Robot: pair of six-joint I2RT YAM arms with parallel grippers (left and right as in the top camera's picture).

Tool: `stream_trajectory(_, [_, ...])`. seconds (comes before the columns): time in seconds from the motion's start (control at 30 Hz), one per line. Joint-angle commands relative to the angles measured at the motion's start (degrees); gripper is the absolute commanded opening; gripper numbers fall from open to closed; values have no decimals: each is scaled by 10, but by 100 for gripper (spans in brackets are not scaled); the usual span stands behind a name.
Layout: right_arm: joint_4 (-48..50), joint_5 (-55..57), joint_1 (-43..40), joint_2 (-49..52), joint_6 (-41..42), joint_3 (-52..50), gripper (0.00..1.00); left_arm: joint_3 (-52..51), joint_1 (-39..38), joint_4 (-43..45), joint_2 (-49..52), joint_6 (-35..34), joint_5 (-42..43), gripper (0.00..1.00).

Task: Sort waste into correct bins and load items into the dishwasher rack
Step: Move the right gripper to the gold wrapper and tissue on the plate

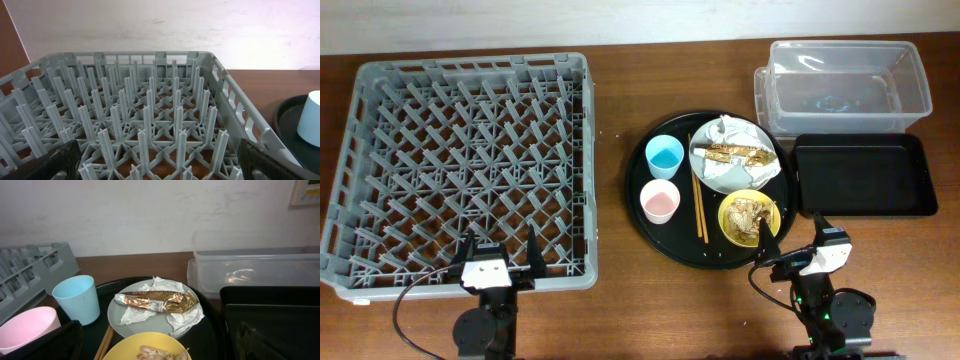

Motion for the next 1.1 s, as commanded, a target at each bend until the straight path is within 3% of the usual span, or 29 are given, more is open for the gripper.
stream_trajectory(0.0, [-2,7,4,-4,2,-4,98,-3,0,0,-5,9,6,100])
stream_trajectory(0.33, [-2,7,4,-4,2,-4,99,-3,0,6,-5,9,-20,100])
stream_trajectory(0.63, [-3,14,4,-1,3,-4,98,-3,0,4,-5,8,8,100])
stream_trajectory(0.77, [160,7,4,-1,6,-3,99,0,0,89,-5,9,-14,100])
stream_trajectory(0.83, [181,7,4,6,-16,28,99,26,0,161,-4,9,-61,100])
stream_trajectory(0.93, [180,7,4,59,-76,97,98,86,0,154,14,9,-60,100])
stream_trajectory(1.07, [176,-3,4,199,-85,211,99,152,0,154,58,9,-60,100])
